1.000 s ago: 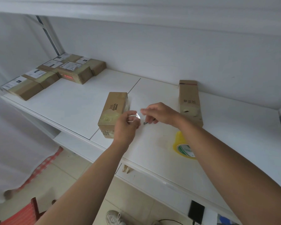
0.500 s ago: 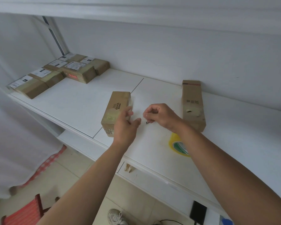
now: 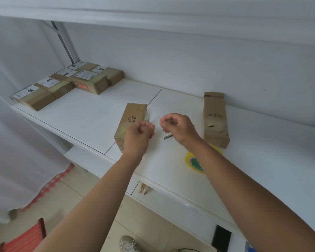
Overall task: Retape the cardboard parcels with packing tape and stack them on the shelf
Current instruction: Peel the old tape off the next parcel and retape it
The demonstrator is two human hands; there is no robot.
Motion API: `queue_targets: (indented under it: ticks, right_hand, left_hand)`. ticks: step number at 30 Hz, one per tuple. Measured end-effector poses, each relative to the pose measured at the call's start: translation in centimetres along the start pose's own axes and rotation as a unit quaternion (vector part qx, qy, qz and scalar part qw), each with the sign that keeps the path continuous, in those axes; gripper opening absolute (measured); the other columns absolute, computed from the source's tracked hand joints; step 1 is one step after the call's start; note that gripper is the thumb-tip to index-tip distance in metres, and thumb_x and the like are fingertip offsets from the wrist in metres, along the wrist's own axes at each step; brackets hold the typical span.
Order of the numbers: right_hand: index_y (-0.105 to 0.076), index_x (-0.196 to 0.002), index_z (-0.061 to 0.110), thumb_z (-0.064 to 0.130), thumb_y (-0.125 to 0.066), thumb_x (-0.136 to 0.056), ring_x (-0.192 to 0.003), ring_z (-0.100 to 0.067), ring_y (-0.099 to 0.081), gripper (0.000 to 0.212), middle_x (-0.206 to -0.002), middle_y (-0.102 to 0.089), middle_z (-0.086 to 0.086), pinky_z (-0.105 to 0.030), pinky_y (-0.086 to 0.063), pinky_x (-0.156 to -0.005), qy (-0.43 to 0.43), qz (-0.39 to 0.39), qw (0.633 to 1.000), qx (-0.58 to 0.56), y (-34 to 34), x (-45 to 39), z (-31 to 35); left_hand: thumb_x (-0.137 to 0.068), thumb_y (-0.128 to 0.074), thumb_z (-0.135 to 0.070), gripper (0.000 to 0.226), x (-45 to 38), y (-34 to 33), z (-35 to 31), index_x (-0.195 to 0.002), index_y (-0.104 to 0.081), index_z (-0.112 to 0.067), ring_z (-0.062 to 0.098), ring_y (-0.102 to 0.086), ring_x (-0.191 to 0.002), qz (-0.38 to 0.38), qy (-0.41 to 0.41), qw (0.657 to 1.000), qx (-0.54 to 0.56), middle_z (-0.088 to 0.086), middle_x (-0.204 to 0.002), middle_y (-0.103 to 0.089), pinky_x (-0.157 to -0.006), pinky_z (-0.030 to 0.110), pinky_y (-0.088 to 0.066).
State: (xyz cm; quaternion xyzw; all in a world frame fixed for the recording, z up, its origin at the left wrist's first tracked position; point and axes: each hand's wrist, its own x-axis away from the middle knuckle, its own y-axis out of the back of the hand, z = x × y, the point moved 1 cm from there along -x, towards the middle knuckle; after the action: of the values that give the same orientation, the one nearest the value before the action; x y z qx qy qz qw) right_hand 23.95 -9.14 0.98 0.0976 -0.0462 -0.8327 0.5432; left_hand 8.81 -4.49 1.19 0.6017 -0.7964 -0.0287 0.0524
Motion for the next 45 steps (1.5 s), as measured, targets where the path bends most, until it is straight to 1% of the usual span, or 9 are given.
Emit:
queue_targets:
  ticks: [5, 7, 14, 21, 29, 31, 34, 39, 45]
  right_hand:
    - [-0.061, -0.125, 0.008, 0.015, -0.069, -0.093, -0.071, -0.009, -0.064, 0.034, -0.077, -0.068, 0.002, -0.035, -0.056, -0.078, -0.034, -0.010, 0.999, -0.028, -0.7, 0.3, 0.1]
    - [-0.067, -0.111, 0.008, 0.011, -0.068, -0.092, -0.072, -0.012, -0.065, 0.019, -0.078, -0.069, -0.001, -0.038, -0.057, -0.079, -0.033, -0.015, 0.999, -0.030, -1.0, 0.3, 0.4]
    - [-0.072, -0.091, 0.008, 0.006, -0.068, -0.091, -0.076, -0.018, -0.068, 0.005, -0.081, -0.071, -0.005, -0.031, -0.055, -0.075, 0.021, -0.032, 0.999, -0.014, -3.0, -0.2, 1.9]
    - [-0.073, -0.085, 0.022, 0.011, -0.073, -0.089, -0.090, -0.001, -0.065, 0.012, -0.095, -0.069, 0.004, -0.012, -0.047, -0.080, 0.065, -0.078, 0.994, 0.027, -6.8, -1.8, 3.3]
    - [-0.073, -0.083, 0.026, 0.012, -0.070, -0.090, -0.076, 0.000, -0.066, 0.017, -0.075, -0.071, 0.015, -0.027, -0.056, -0.080, -0.012, -0.088, 0.994, 0.070, -11.0, -3.1, 3.1]
    - [-0.074, -0.096, 0.023, 0.015, -0.070, -0.089, -0.082, -0.009, -0.068, 0.011, -0.080, -0.071, 0.011, -0.035, -0.057, -0.087, -0.041, -0.104, 0.990, 0.082, -11.6, -3.0, 2.5]
    - [-0.059, -0.133, 0.018, 0.021, -0.070, -0.090, -0.088, -0.016, -0.068, 0.045, -0.085, -0.069, 0.002, -0.035, -0.054, -0.090, -0.094, -0.110, 0.983, 0.110, -12.3, -2.6, 1.8]
    - [-0.051, -0.117, 0.028, 0.020, -0.066, -0.091, -0.086, -0.017, -0.065, 0.031, -0.090, -0.066, -0.003, -0.033, -0.051, -0.077, -0.140, -0.115, 0.974, 0.135, -13.1, -1.8, 1.1]
    - [-0.036, -0.089, 0.014, 0.014, -0.057, -0.094, -0.057, -0.013, -0.044, 0.021, -0.071, -0.047, 0.005, -0.020, -0.035, -0.048, -0.098, -0.125, 0.958, 0.239, -13.9, -1.2, 1.0]
  left_hand:
    - [-0.094, -0.065, -0.016, 0.003, 0.1, 0.5, -0.5, -0.096, -0.066, -0.013, 0.003, -0.060, -0.070, -0.009, -0.083, 0.992, -0.092, -0.006, -0.076, -0.063, -0.070, 0.015, -0.046]
    - [-0.094, -0.066, -0.018, 0.003, 0.1, 1.0, -0.6, -0.096, -0.067, -0.016, -0.005, -0.056, -0.068, -0.014, -0.101, 0.988, -0.120, -0.008, -0.079, -0.063, -0.064, 0.008, -0.040]
    - [-0.088, -0.072, -0.024, 0.015, -1.6, 3.7, -0.9, -0.093, -0.063, -0.036, 0.016, -0.067, -0.082, -0.022, -0.087, 0.994, -0.070, -0.011, -0.079, -0.066, -0.081, 0.038, -0.055]
    - [-0.091, -0.071, -0.017, 0.003, -4.0, 7.3, -1.2, -0.089, -0.069, -0.019, 0.007, -0.064, -0.070, 0.001, -0.110, 0.993, -0.051, -0.003, -0.077, -0.072, -0.079, 0.038, -0.055]
    - [-0.091, -0.070, -0.017, 0.011, -7.4, 11.1, -0.9, -0.095, -0.061, -0.022, 0.016, -0.067, -0.074, 0.065, -0.018, 0.997, -0.037, -0.006, -0.068, -0.070, -0.084, 0.047, -0.056]
    - [-0.092, -0.069, -0.017, 0.013, -7.9, 11.5, -0.5, -0.096, -0.058, -0.021, 0.016, -0.066, -0.072, 0.080, 0.000, 0.996, -0.045, -0.004, -0.071, -0.071, -0.084, 0.047, -0.056]
    - [-0.090, -0.070, -0.018, 0.018, -8.3, 11.8, 0.5, -0.097, -0.053, -0.021, 0.016, -0.064, -0.072, 0.094, 0.019, 0.992, -0.077, 0.002, -0.080, -0.071, -0.080, 0.044, -0.055]
    - [-0.086, -0.074, -0.023, 0.028, -8.9, 12.0, 1.6, -0.092, -0.047, -0.024, 0.015, -0.062, -0.072, 0.096, 0.031, 0.986, -0.135, 0.003, -0.086, -0.069, -0.059, 0.026, -0.041]
    - [-0.086, -0.071, -0.017, 0.029, -9.5, 12.0, 1.9, -0.085, -0.042, -0.018, 0.011, -0.053, -0.065, 0.115, 0.007, 0.968, -0.223, -0.002, -0.080, -0.065, -0.054, 0.023, -0.036]
